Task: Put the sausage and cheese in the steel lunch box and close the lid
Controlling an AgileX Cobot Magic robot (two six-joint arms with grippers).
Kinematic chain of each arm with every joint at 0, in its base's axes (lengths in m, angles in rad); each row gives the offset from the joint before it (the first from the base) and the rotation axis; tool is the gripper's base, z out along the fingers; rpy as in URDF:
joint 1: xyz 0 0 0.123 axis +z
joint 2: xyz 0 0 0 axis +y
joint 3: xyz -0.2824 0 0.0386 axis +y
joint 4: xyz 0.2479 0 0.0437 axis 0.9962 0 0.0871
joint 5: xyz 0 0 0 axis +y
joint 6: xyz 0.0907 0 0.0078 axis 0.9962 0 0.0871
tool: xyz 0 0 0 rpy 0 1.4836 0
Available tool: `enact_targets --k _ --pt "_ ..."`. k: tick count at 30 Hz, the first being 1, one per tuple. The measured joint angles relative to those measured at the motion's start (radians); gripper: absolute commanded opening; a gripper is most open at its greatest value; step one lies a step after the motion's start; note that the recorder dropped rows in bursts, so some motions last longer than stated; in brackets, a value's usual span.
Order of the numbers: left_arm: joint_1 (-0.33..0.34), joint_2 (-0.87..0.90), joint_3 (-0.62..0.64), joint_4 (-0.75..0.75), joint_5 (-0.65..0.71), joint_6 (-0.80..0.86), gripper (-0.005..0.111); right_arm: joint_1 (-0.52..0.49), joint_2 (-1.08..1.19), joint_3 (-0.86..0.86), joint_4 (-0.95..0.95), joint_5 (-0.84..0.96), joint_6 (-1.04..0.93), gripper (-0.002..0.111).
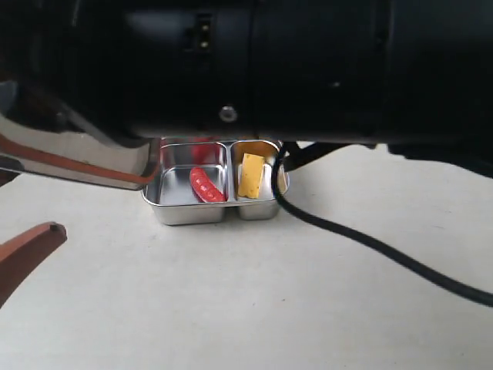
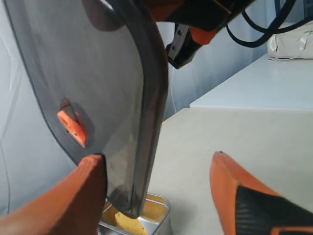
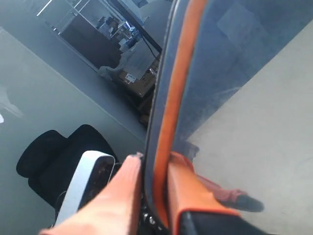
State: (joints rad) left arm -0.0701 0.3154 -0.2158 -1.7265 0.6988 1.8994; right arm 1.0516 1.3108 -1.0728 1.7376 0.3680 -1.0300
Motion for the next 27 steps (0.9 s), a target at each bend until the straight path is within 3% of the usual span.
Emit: enact_targets --k 7,18,27 --pt "0.000 0.096 -0.050 0.000 -0.017 0.029 0.045 0.049 0.061 -0.057 0.002 -0.018 -0.001 -0.001" --pt "0.000 0.205 -0.113 0.003 0.020 0.031 0.002 0.121 0.095 -0.094 -0.001 -0.070 -0.025 -0.001" --pt "0.000 0.210 -0.121 0.010 -0.008 0.028 0.000 0.124 0.095 -0.096 -0.002 -0.074 -0.029 -0.001"
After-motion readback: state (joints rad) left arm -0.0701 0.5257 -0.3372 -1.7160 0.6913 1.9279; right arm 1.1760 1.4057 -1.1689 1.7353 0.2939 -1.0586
